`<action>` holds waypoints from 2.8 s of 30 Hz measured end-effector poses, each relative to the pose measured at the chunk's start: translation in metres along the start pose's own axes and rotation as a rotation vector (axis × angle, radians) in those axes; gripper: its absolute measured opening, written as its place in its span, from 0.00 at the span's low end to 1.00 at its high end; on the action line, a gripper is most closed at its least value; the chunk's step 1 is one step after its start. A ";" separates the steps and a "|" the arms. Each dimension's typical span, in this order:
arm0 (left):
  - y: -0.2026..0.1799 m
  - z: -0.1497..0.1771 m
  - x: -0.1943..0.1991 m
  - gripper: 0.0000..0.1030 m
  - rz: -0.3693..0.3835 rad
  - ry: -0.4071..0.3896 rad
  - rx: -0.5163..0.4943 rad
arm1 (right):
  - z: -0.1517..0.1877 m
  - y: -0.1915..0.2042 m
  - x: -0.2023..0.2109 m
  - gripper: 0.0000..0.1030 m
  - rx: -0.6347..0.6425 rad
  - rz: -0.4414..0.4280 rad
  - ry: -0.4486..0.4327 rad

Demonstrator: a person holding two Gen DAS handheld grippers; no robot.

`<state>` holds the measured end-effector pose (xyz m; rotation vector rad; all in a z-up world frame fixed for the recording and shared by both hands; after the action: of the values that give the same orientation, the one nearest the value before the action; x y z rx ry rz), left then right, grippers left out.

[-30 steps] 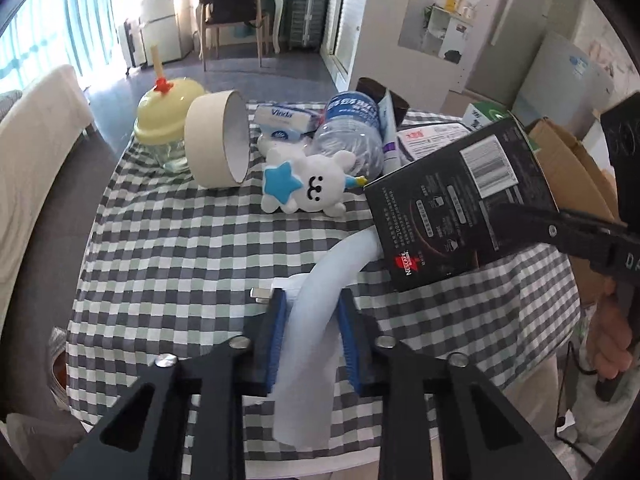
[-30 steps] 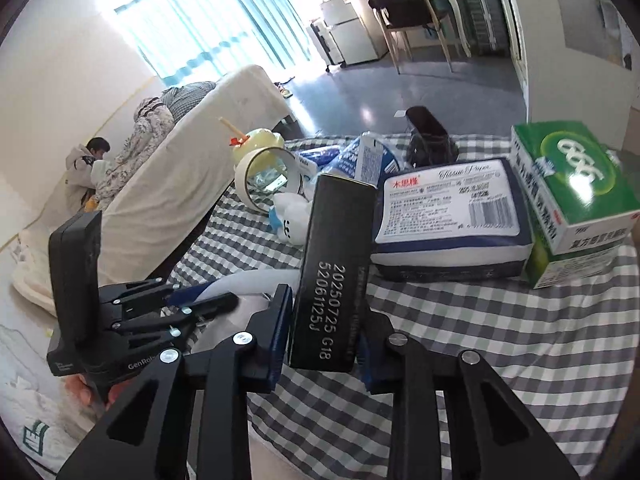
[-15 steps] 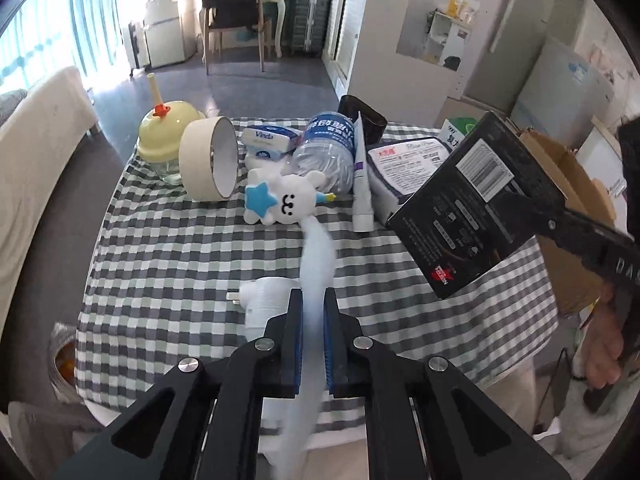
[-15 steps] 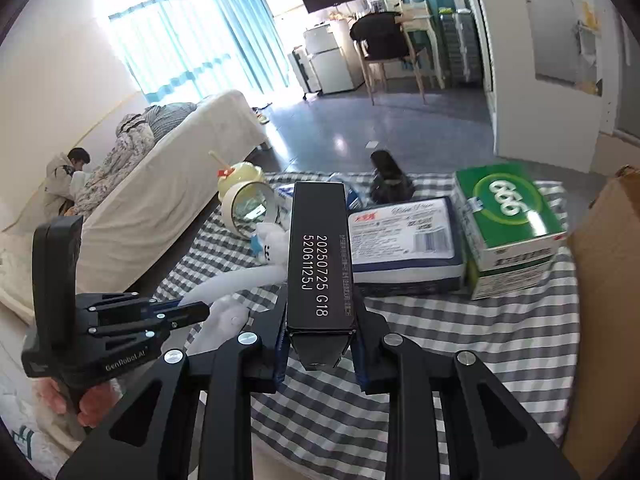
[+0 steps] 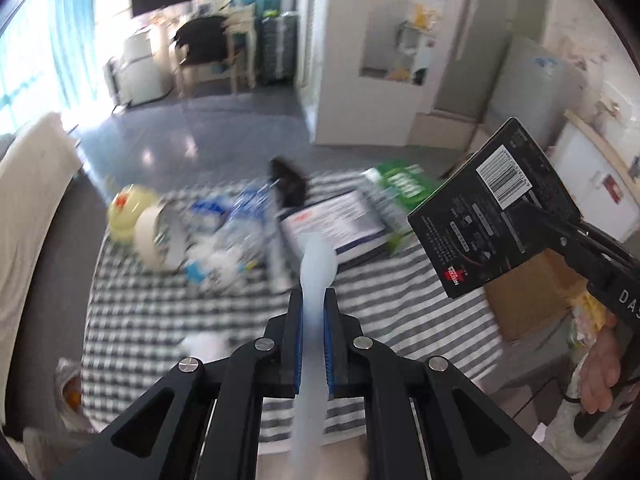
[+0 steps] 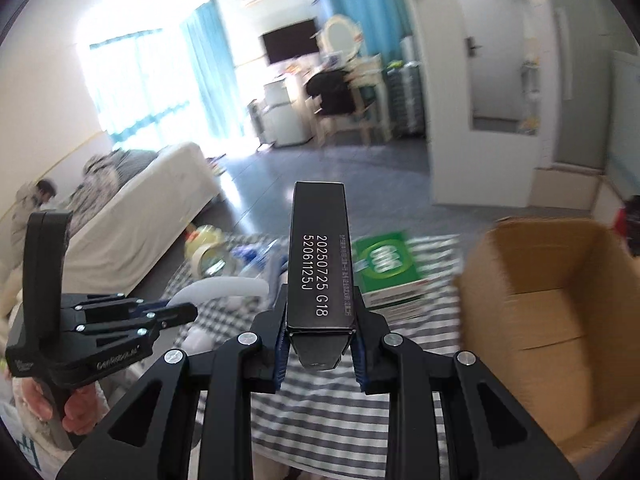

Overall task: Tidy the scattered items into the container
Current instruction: 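Carry the hose and black box into the cardboard box and open both tools, then move both tools back over the table, then grasp the white plastic cylinder with left tool while right tool grasps the green box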

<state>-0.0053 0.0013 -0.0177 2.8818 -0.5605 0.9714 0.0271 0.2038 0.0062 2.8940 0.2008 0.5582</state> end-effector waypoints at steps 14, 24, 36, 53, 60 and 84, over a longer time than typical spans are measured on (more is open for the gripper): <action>-0.197 -0.087 -0.025 0.08 0.317 -0.060 -0.171 | -0.052 -0.106 0.088 0.24 0.038 0.390 -0.113; -0.278 -0.080 -0.112 0.10 0.340 0.080 -0.177 | -0.005 -0.197 0.060 0.24 -0.066 0.524 0.039; -0.287 -0.061 -0.160 0.88 0.334 0.089 -0.190 | 0.037 -0.241 0.038 0.41 -0.169 0.548 0.096; -0.250 -0.081 -0.111 0.95 0.278 0.019 -0.145 | 0.004 -0.190 0.070 0.77 -0.135 0.518 -0.034; -0.200 -0.092 -0.038 0.98 0.163 -0.067 -0.160 | -0.012 -0.138 0.086 0.77 -0.096 0.436 -0.092; 0.071 0.085 0.009 1.00 -0.316 0.003 0.060 | 0.043 0.008 -0.043 0.77 0.099 0.171 0.095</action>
<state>0.0253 -0.0814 -0.0852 2.8955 -0.0698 0.9550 0.0043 0.1817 -0.0465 3.0021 -0.0066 0.7352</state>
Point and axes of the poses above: each gripper's, at about its wrist camera, not at the fingertips, and x roughly against the way its jaws point, y to its left, z to its underside, the point moved 3 cm from there along -x, roughly the way its jaws point, and after that the axes turned 15 degrees about -y, right-handed, at the moved point
